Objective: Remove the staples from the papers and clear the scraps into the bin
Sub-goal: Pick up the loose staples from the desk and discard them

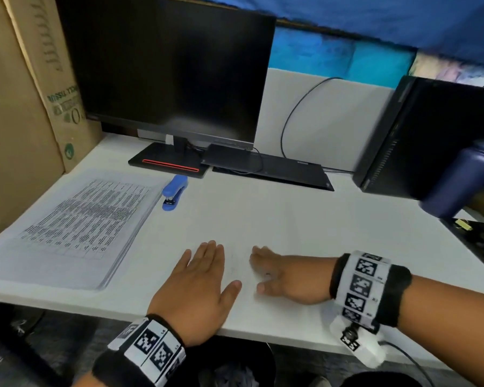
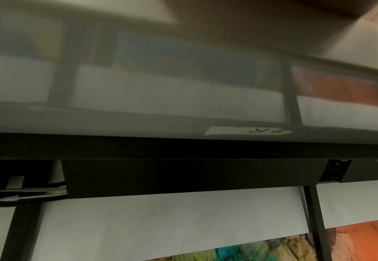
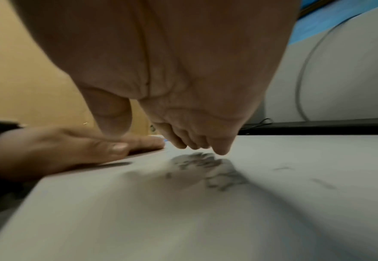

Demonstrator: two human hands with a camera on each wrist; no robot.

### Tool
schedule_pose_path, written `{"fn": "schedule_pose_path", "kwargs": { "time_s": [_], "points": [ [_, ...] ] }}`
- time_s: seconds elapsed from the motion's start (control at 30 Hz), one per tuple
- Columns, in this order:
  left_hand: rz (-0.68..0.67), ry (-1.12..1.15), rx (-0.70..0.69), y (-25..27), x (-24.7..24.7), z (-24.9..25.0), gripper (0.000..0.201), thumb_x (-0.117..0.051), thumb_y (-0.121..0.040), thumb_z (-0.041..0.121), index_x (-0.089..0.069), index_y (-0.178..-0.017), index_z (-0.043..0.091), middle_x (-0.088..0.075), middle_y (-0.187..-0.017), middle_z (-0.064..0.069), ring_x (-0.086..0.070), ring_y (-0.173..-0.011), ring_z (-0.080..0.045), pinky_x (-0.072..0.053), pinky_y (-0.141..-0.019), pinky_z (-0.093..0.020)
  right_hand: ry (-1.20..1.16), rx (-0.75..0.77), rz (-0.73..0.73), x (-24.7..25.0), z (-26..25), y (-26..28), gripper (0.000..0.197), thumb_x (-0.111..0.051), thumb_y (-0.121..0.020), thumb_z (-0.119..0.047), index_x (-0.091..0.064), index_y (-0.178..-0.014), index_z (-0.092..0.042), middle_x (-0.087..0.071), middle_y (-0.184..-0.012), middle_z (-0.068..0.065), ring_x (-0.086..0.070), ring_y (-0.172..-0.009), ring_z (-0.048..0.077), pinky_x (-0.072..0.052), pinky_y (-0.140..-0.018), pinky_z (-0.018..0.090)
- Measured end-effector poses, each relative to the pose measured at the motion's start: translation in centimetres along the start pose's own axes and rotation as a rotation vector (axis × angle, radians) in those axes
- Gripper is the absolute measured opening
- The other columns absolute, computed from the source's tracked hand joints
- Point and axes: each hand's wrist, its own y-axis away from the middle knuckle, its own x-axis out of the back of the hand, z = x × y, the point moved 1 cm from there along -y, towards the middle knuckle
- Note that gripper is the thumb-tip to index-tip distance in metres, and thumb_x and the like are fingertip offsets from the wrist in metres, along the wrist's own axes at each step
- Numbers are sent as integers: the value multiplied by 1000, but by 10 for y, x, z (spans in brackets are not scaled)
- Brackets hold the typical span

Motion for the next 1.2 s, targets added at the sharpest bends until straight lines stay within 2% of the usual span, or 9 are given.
{"fn": "schedule_pose_path", "kwargs": {
  "time_s": [0.1, 0.2, 0.33, 0.47, 0.63, 0.77, 0.87, 1.03, 1.2],
  "points": [
    [-56, -37, -2, 2, -1, 4, 86, -6, -94, 69, 9, -157, 13, 13, -166, -4, 15, -152, -13, 4, -125, -34, 11, -247, 158, 11, 34, 10, 70, -39, -85, -58, -39, -137, -10, -22, -156, 3, -17, -148, 31, -27, -115, 51],
    [-104, -58, -8, 1, 1, 10, 94, 0, -88, 74, 10, -156, 10, 15, -165, -7, 17, -152, -15, 7, -124, -33, 67, -442, 124, 1, 49, 13, 82, -32, -82, -66, -34, -139, -7, -26, -150, 15, -31, -138, 30, -36, -107, 52],
    [-183, -56, -4, 2, 1, 29, 112, 13, -70, 78, 11, -155, 4, 18, -164, -15, 18, -152, -24, 8, -124, -38, -13, -218, 82, -24, 12, 19, 87, -31, -90, -67, -16, -152, -8, -7, -160, 15, -18, -146, 32, -27, -115, 48],
    [-262, -34, 13, 14, -4, 65, 85, -15, -98, 61, 12, -155, 4, 23, -161, -20, 23, -150, -32, 8, -124, -45, -231, -14, 105, -22, -7, 36, 78, -43, -99, -42, 0, -157, -13, 7, -165, 3, 0, -152, 17, -8, -122, 32],
    [-304, 124, -25, -2, 22, 52, 63, -43, -95, 27, -22, -148, 1, -29, -151, -14, -26, -142, -34, -26, -117, -40, -784, -97, 531, -4, 38, 69, 63, -51, -98, -16, -26, -155, -15, -25, -161, -1, -25, -147, 15, -19, -119, 27],
    [-289, 19, 63, -39, 60, 42, 43, -41, -93, 14, -45, -135, 15, -46, -132, -7, -49, -122, -26, -44, -102, -37, -1267, -145, 806, -29, 65, 80, 30, -54, -95, -2, -63, -122, -13, -52, -144, 11, -48, -134, 24, -32, -117, 41],
    [-310, -110, 62, -72, 71, 55, 42, -41, -94, 10, -48, -136, 12, -48, -135, -10, -56, -116, -26, -50, -96, -35, -1452, -104, 891, -51, 62, 82, 35, -54, -92, -3, -58, -124, 10, -57, -130, 29, -47, -131, 43, -34, -115, 53],
    [-382, -196, -145, -85, 53, 90, 36, -38, -89, 6, -58, -110, 27, -48, -116, -8, -50, -76, -14, -48, -72, -29, -1724, -7, 778, -76, 57, 86, 26, -49, -97, 7, -65, -111, -8, -61, -132, 12, -55, -127, 21, -36, -116, 38],
    [-382, -338, -362, -57, 44, 80, 31, -39, -96, 18, -56, -121, 24, -44, -125, 3, -52, -109, -18, -49, -97, -38, -1832, 44, 831, -73, 67, 87, 25, -49, -96, 7, -65, -111, -5, -60, -130, 10, -53, -130, 28, -36, -116, 42]
  ]
}}
